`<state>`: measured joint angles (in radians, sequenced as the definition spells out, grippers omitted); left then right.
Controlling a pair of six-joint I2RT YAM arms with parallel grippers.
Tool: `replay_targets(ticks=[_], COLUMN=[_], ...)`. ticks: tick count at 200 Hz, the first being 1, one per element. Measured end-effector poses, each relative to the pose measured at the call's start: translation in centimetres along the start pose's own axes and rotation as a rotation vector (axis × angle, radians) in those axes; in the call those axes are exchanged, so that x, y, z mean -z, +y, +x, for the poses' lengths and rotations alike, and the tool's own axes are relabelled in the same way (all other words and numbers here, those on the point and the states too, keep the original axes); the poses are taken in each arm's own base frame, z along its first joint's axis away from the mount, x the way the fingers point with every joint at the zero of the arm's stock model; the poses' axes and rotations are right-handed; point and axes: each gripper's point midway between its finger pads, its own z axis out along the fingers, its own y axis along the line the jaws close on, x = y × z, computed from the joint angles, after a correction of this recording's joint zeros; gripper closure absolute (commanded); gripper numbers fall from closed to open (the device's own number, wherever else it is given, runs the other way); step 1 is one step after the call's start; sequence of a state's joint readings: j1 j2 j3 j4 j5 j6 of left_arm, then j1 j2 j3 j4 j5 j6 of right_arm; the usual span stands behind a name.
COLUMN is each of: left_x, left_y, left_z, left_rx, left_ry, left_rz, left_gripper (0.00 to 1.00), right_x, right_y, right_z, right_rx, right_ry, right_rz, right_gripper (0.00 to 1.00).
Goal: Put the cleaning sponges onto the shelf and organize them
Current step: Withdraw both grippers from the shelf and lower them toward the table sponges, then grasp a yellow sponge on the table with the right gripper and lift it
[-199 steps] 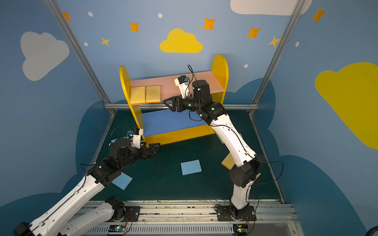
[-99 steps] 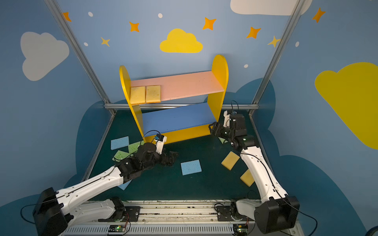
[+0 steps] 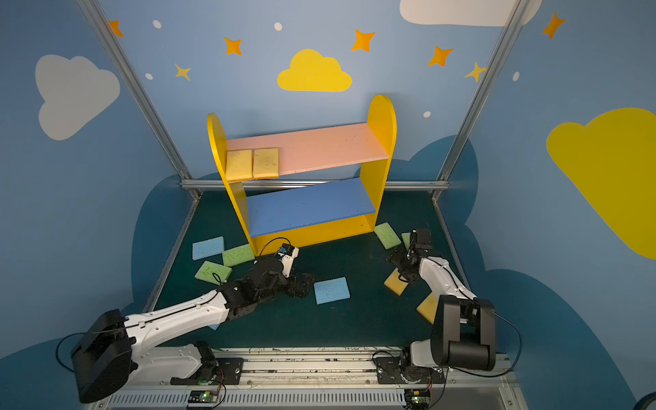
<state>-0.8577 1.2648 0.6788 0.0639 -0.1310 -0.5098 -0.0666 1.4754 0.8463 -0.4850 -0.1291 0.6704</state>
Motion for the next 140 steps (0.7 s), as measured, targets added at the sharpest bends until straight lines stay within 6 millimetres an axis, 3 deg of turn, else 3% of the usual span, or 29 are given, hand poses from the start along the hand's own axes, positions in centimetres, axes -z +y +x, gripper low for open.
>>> replay_targets(ticks=[28,77,90,115,140], left_x=[-0.6,-1.2,-1.3,-1.5,-1.5], left_y=[0.0,-0.2,-0.2,0.0,0.0], left_z=[0.5,0.6,0.7,1.0,1.0], left_rx=[0.012,0.021,0.026,0.036,0.041], left_ry=[0.016,0.017,0.02,0.028,0.028], left_rz=[0.002,0.018,0.017,0.01,0.01], left_gripper=[0.0,0.0,0.0,0.0,0.0], right_x=[-1.8,-2.4,-2.4,-2.7,-3.2], right_y=[-0.7,-0.9,-0.9,-1.1,-0.3], right_z=[0.0,0.0,0.0,0.1,0.2], right_rx=[-0.04,-0.053,-0.045,-0.02,0.011], right_ry=[0.089,0.149,0.159,0.168,0.18], right_rz=[0.038,0.065,0.072,0.082,0.058], right_gripper=[0.17,0.22,0.31,0.59,0.79])
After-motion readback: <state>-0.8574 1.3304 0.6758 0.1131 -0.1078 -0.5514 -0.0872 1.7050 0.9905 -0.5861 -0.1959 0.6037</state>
